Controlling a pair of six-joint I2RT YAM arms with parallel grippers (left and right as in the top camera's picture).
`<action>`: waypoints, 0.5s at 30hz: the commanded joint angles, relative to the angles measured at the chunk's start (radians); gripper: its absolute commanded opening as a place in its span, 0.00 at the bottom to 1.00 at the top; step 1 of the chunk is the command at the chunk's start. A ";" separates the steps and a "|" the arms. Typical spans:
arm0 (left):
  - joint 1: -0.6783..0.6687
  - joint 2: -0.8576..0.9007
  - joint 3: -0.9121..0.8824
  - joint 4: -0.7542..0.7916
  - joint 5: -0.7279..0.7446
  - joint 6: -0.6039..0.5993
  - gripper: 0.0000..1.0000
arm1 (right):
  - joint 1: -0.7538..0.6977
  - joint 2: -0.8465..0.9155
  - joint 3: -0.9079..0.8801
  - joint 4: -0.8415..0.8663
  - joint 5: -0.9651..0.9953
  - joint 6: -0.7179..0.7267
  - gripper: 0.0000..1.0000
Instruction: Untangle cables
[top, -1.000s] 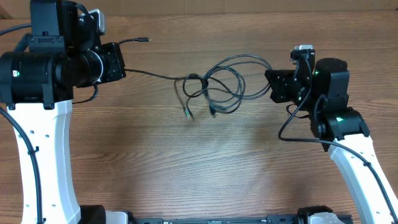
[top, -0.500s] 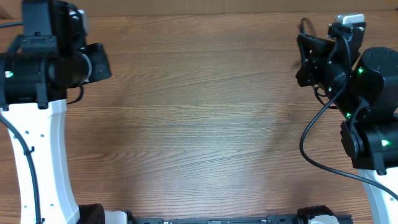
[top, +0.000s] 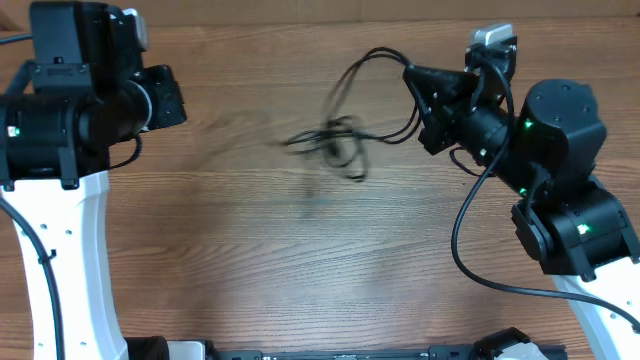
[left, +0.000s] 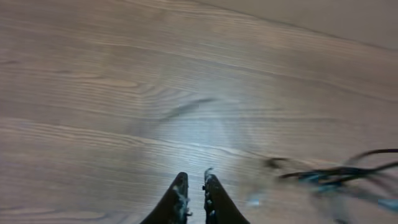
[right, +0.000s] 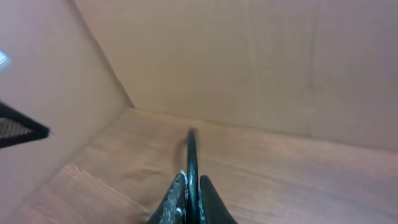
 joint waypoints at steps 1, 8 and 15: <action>-0.019 -0.018 0.013 0.009 0.117 0.031 0.25 | -0.017 0.011 0.023 -0.029 0.066 -0.007 0.04; -0.103 0.013 0.010 0.052 0.459 0.125 0.56 | -0.014 0.021 0.023 -0.055 0.063 -0.008 0.04; -0.278 0.116 0.010 0.060 0.564 0.515 0.80 | -0.014 0.021 0.023 -0.056 0.062 -0.009 0.04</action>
